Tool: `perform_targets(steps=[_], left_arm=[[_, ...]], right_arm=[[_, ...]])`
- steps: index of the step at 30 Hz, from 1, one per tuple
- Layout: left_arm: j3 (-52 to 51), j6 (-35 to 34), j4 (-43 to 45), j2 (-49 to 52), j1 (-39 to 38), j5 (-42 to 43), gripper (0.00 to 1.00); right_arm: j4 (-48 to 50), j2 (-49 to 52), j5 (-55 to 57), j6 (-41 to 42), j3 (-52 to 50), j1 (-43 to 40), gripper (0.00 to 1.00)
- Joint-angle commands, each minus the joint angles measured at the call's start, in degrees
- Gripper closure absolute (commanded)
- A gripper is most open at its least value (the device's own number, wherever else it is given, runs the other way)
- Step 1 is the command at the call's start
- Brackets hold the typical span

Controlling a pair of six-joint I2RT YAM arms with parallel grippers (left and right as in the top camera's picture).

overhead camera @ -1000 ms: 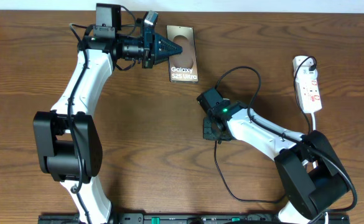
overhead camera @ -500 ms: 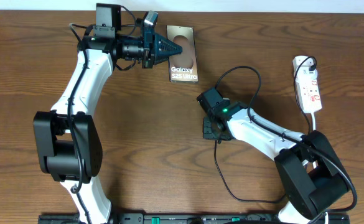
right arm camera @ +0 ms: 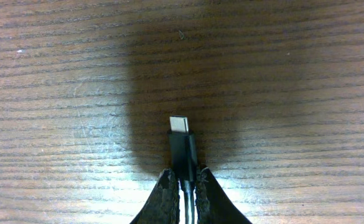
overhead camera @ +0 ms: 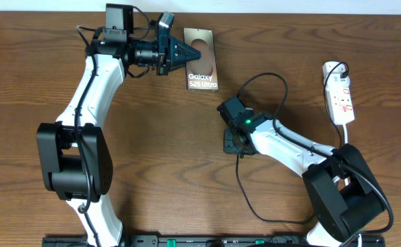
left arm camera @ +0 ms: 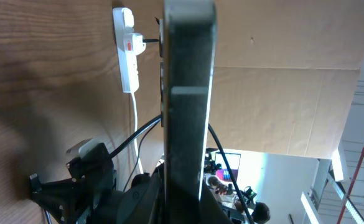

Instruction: Plug charger to phone and switch on socket

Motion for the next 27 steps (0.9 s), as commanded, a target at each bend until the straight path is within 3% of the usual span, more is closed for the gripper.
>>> perform_targets(steps=[1,11,17,22,27], left_arm=[[0.1,0.6,0.1,-0.2,0.1,2.8,0.93],[0.1,0.6,0.1,-0.2,0.1,2.7,0.93],[0.1,0.6,0.4,-0.2,0.1,2.8,0.93],[0.1,0.5,7.6,-0.2,0.1,9.2,0.93],[0.1,0.3,8.9,-0.2,0.1,9.4,0.93]], right_arm=[[-0.2,0.4,0.5,0.5,-0.8,0.3,0.94],[0.7,0.4,0.7,0.4,-0.8,0.3,0.99],[0.3,-2.2,-1.2,-4.0,0.0,0.3,0.99],[-0.2,-12.9,-9.2,-8.1,0.1,0.3,0.99],[-3.7,-25.4,-15.1,-11.5,0.1,0.3,0.99]])
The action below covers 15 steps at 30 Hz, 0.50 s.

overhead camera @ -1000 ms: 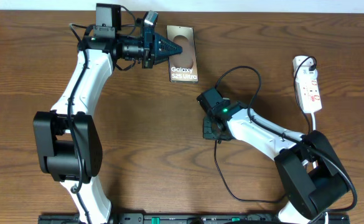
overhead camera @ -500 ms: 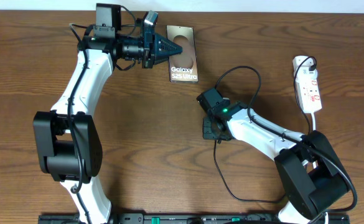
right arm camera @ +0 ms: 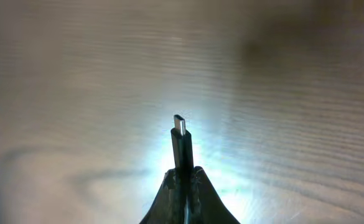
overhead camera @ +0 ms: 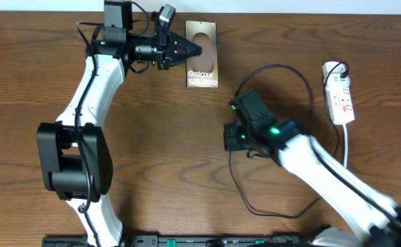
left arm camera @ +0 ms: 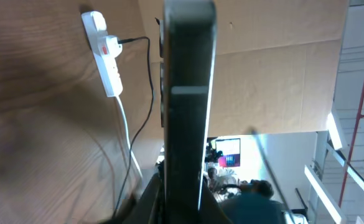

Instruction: Plug charger to phone and switch on socket

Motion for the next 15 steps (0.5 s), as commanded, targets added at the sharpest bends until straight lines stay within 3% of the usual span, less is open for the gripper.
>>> perform_targets(steps=[1,10,15], left_arm=[[0.3,0.3,1.5,-0.2,0.1,4.4,0.93],[0.3,-0.1,3.1,-0.2,0.0,4.4,0.93],[0.3,-5.0,8.6,-0.3,0.0,4.4,0.93]], right_arm=[[-2.8,-8.1,-5.6,-3.4,0.2,0.3,0.99],[-2.9,-16.6,-11.8,-5.3,0.2,0.3,0.99],[1.1,-17.7,-12.9,-5.3,0.2,0.3,0.99]])
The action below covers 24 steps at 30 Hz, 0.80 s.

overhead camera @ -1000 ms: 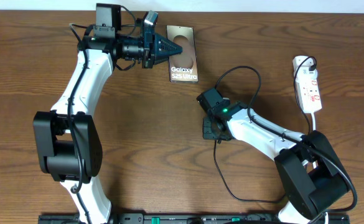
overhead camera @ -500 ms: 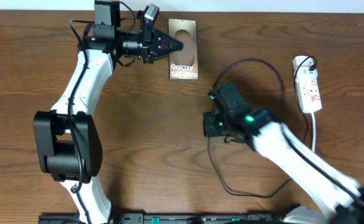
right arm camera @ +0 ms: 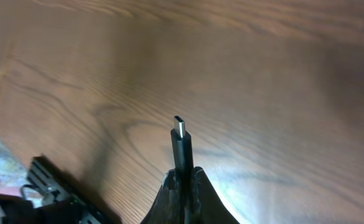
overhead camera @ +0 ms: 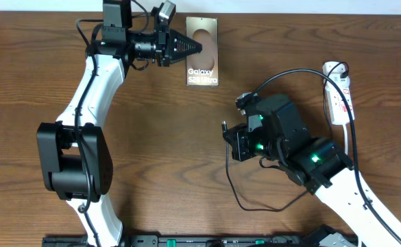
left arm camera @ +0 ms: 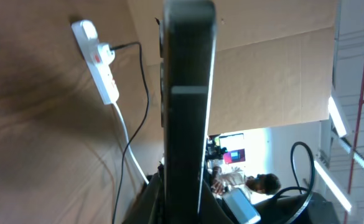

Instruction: Plug charger to phone and switch on socket

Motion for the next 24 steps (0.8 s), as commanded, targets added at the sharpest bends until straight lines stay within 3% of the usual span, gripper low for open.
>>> perform_targets(steps=[1,10,24], left_arm=[[0.4,-5.3,4.2,-0.3,0.0,3.1,0.93],[0.4,-17.8,15.9,-0.4,-0.1,3.1,0.93],[0.4,-18.9,16.9,-0.3,-0.1,3.1,0.93]], right_arm=[[1.9,-0.8,-2.9,-1.2,0.2,0.3,0.99],[7.9,-0.6,-3.5,3.2,0.2,0.0,0.99],[6.6,4.2,-12.1,6.2,0.2,-8.9,0.99]])
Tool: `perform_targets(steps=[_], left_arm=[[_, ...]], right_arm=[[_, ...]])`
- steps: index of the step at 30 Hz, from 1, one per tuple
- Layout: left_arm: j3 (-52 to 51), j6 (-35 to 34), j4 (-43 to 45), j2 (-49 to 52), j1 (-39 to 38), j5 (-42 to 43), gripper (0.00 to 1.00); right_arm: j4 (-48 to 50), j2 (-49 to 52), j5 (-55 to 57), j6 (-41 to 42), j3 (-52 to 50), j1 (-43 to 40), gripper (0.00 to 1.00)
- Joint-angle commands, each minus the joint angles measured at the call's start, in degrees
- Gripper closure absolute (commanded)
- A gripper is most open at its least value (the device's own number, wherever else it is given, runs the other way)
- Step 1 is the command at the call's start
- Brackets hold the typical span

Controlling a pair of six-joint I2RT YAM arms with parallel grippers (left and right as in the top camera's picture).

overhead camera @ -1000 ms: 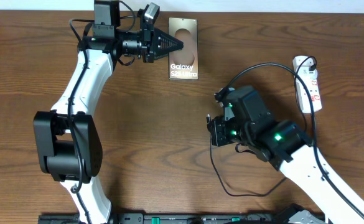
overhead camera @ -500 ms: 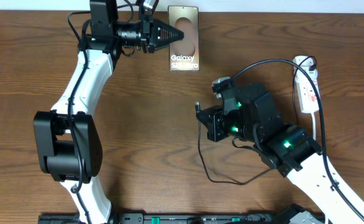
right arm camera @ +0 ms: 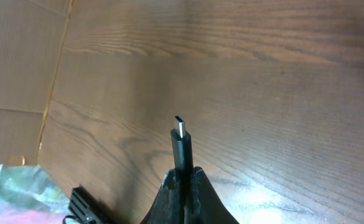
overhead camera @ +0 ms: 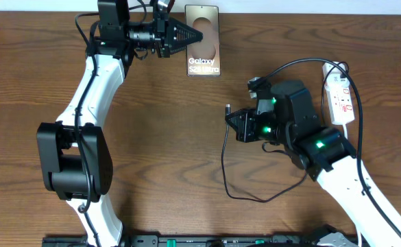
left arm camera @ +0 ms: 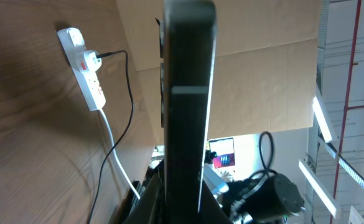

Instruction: Plug charger to phone and switch on socket

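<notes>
My left gripper [overhead camera: 195, 32] is shut on the gold Galaxy phone [overhead camera: 205, 55], holding it up at the table's far edge. In the left wrist view the phone [left arm camera: 188, 93] shows edge-on as a dark upright bar between the fingers [left arm camera: 154, 199]. My right gripper [overhead camera: 233, 121] hangs above mid-table, shut on the black USB-C plug [right arm camera: 180, 140], whose metal tip sticks out past the fingers [right arm camera: 167, 186] toward the left. The black cable [overhead camera: 224, 168] loops from it to the white power strip [overhead camera: 341, 92] at the right.
The power strip [left arm camera: 85, 62] lies on the brown wooden table [overhead camera: 152, 158] near the right edge, with a plug in its far socket. The cable's loop lies on the table in front of the right arm. A cardboard wall stands beyond the table.
The right gripper with the plug is a little farther from the front edge and turned more level. The left gripper has carried the phone slightly nearer the far edge.
First the right gripper was low over the table, shut on the plug, while the left held the phone at the far side. Later the plug was lifted clear of the wood and tilted, and the phone sat higher; now both are raised, plug tip pointing left.
</notes>
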Motion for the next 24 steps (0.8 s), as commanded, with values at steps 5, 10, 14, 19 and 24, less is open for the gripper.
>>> perform_targets(steps=[5,10,14,19,24], left_arm=[[0.5,-0.7,0.5,-0.3,-0.1,2.6,0.93],[0.5,-0.7,0.5,-0.3,-0.1,2.6,0.93],[0.5,-0.7,0.5,-0.3,-0.1,2.6,0.93],[0.5,-0.7,0.4,-0.3,-0.1,2.6,0.93],[0.5,-0.7,0.3,-0.3,-0.1,2.6,0.93]], right_arm=[[-6.5,2.8,2.6,0.6,0.2,-1.3,0.99],[-15.6,7.3,12.2,0.6,0.2,-1.3,0.99],[-19.7,13.0,15.2,0.6,0.1,-1.1,0.99],[-19.2,24.6,19.0,0.8,0.0,-0.6,0.99],[-16.3,33.2,19.6,0.8,0.0,-0.7,0.99]])
